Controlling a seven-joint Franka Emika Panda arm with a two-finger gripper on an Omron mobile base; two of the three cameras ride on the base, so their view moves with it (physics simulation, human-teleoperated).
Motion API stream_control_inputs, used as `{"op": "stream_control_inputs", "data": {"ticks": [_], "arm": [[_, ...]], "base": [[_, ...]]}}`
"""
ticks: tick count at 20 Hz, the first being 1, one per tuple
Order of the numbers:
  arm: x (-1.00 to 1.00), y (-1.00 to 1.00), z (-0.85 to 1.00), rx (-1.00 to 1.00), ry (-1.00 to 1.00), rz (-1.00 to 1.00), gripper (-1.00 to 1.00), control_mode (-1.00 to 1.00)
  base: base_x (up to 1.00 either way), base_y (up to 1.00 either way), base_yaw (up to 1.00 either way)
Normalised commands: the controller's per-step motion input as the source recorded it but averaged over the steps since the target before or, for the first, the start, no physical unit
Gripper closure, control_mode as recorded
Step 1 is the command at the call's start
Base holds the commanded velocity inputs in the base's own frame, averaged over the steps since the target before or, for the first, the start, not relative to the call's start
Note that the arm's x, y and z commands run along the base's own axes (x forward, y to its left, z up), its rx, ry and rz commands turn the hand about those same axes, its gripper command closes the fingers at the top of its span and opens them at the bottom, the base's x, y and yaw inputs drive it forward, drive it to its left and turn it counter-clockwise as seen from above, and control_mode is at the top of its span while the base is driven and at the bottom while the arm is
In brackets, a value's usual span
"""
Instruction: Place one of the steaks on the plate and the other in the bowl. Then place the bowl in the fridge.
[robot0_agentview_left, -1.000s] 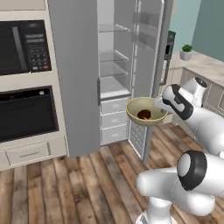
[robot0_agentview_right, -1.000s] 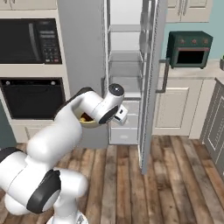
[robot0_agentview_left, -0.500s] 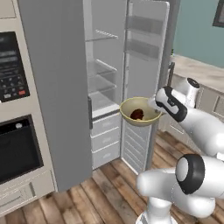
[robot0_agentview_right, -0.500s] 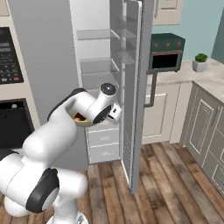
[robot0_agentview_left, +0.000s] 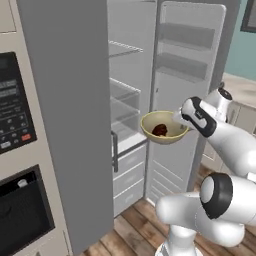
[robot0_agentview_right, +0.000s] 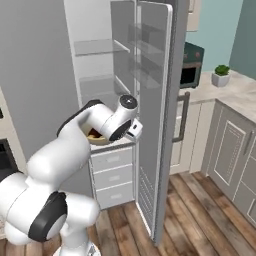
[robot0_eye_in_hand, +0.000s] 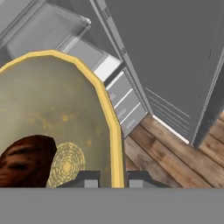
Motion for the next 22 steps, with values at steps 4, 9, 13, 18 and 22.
{"op": "stream_control_inputs", "data": {"ticks": [4,9,13,18,22], "arm": [[0.00,0.00,0.00,0.00,0.00,0.00,1.00,1.00],[0.00,0.00,0.00,0.00,0.00,0.00,1.00,1.00],[0.00,0.00,0.00,0.00,0.00,0.00,1.00,1.00],[0.00,0.00,0.00,0.00,0.00,0.00,1.00,1.00],[0.00,0.00,0.00,0.00,0.00,0.00,1.00,1.00]], "base": [[0.56,0.40,-0.20],[0.51,0.27,-0.20],[0.09,0.06,-0.02],[0.21,0.15,-0.06],[0.49,0.29,-0.13]]}}
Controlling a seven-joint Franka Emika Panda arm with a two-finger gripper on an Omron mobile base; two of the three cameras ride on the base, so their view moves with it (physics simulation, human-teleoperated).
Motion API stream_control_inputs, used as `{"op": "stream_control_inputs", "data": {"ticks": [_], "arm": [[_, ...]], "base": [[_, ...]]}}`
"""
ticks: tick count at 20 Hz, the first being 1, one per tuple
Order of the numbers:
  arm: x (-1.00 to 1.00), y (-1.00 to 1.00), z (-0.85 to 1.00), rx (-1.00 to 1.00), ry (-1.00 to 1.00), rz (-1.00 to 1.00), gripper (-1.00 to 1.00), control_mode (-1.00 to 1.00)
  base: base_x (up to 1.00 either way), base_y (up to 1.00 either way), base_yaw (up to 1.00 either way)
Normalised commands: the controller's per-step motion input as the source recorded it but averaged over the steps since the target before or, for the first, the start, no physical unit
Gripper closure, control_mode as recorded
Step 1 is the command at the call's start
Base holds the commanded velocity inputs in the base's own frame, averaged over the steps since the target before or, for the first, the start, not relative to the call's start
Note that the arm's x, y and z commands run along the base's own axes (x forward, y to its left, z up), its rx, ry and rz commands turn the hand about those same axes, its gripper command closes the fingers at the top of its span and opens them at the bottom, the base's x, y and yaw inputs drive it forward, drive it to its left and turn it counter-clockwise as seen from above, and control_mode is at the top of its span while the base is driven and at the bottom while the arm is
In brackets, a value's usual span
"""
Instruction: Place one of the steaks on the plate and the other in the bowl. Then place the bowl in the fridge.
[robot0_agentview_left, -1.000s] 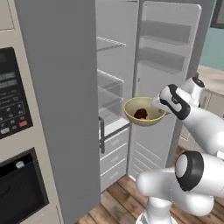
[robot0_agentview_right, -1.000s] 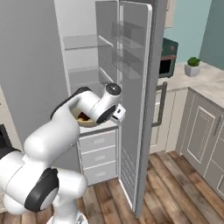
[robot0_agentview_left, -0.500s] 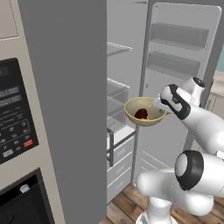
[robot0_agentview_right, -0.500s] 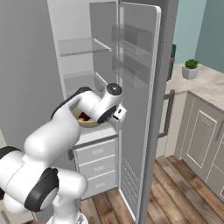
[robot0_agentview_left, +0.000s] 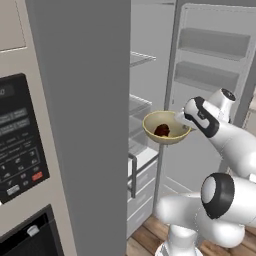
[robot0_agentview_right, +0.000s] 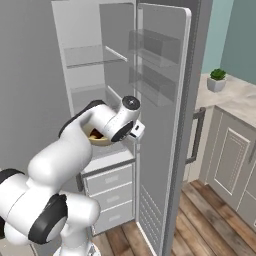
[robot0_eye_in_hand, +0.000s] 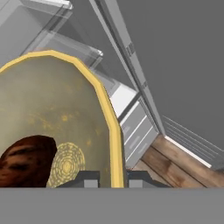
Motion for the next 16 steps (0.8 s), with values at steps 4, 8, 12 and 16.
{"op": "stream_control_inputs", "data": {"ticks": [4,8,12,16], "arm": [[0.00,0.00,0.00,0.00,0.00,0.00,1.00,1.00],[0.00,0.00,0.00,0.00,0.00,0.00,1.00,1.00],[0.00,0.00,0.00,0.00,0.00,0.00,1.00,1.00],[0.22,0.00,-0.16,0.00,-0.04,-0.05,1.00,-1.00]], "base": [[0.45,0.01,-0.01],[0.33,0.00,0.00],[0.13,0.00,0.00],[0.00,0.00,0.00]]}}
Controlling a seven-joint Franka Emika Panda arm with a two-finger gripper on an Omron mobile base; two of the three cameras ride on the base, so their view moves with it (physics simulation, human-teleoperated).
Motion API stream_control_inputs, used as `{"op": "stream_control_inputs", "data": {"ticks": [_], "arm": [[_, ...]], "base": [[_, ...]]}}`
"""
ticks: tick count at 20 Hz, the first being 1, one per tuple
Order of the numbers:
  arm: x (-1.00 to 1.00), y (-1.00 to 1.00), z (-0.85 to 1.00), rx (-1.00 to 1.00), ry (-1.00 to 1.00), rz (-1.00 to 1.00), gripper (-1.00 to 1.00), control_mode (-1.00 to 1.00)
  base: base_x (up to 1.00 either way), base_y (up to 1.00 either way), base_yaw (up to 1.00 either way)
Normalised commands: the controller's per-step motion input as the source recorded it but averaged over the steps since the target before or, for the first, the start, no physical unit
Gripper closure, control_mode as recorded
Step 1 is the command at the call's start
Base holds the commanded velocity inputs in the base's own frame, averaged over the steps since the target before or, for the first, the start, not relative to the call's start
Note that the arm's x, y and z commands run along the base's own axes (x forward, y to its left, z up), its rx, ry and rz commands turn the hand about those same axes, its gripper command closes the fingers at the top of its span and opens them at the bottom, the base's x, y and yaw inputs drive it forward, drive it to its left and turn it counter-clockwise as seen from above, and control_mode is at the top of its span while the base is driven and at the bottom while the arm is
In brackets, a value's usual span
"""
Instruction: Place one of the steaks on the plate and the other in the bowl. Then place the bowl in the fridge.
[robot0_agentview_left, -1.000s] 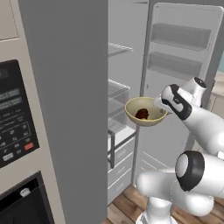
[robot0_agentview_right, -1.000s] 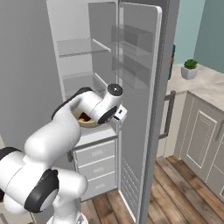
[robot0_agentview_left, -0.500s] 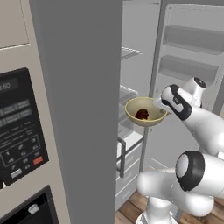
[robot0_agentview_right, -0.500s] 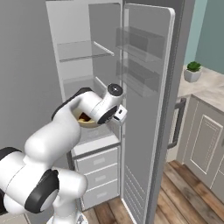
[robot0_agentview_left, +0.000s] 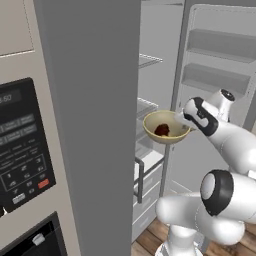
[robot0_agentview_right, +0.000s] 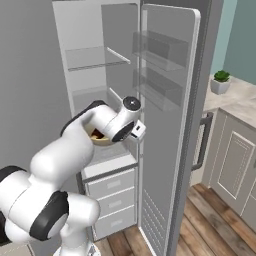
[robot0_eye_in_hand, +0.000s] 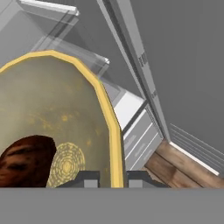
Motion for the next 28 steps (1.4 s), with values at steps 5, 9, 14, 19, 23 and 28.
{"op": "stream_control_inputs", "data": {"ticks": [5,9,14,19,23,28], "arm": [[0.63,0.05,-0.17,0.11,-0.17,-0.36,1.00,-1.00],[0.40,0.17,-0.11,0.36,-0.05,-0.48,1.00,-1.00],[0.72,0.25,0.21,0.14,0.10,-0.09,1.00,-1.00],[0.91,0.03,0.00,0.00,0.12,0.08,1.00,-1.00],[0.70,0.36,0.00,0.00,-0.09,0.00,1.00,-1.00],[0.26,0.62,0.11,0.00,-0.24,0.00,1.00,-1.00]], "base": [[0.00,0.00,0.00],[0.00,0.00,0.00],[0.00,0.00,0.00],[0.00,0.00,0.00],[0.00,0.00,0.00],[0.00,0.00,0.00]]}}
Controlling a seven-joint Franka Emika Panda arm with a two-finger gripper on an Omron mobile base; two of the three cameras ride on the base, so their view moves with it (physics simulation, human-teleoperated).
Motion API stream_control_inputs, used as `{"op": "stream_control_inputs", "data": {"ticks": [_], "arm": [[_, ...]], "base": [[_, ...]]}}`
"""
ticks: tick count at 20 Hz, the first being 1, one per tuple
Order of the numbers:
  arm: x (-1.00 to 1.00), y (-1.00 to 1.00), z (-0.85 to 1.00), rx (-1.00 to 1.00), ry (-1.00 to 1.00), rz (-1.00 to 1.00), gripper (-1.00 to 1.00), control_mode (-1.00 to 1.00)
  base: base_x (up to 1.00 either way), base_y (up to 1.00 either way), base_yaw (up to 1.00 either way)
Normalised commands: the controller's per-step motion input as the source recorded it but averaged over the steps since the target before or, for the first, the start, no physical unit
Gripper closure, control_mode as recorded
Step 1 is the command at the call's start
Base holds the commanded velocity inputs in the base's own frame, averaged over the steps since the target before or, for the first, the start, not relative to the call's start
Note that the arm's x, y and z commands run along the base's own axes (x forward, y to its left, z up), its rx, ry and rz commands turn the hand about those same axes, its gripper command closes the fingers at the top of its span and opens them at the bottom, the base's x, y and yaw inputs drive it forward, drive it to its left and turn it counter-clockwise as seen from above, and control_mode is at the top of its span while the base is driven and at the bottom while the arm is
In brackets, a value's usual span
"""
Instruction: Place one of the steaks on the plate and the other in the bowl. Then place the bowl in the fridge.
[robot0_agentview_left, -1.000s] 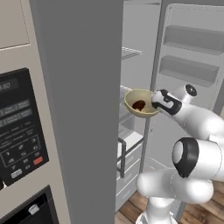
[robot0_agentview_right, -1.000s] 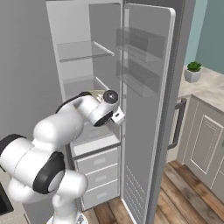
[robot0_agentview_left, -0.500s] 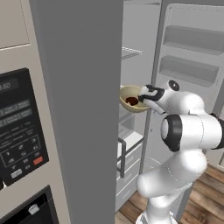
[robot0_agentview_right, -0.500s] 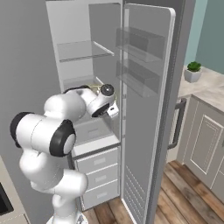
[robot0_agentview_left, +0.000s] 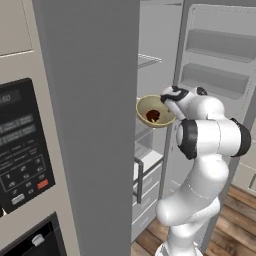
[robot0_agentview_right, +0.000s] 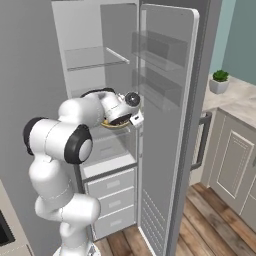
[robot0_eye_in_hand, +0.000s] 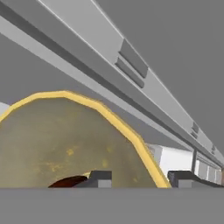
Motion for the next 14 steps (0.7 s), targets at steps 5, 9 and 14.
{"op": "stream_control_inputs", "data": {"ticks": [5,9,14], "arm": [[-0.22,0.50,0.27,0.02,-0.04,0.00,1.00,-1.00],[-0.12,0.39,0.24,0.10,0.10,0.00,1.00,-1.00],[0.00,0.29,0.63,0.09,-0.02,-0.01,1.00,-1.00]], "base": [[0.00,0.00,0.00],[0.00,0.00,0.00],[0.00,0.00,0.00]]}}
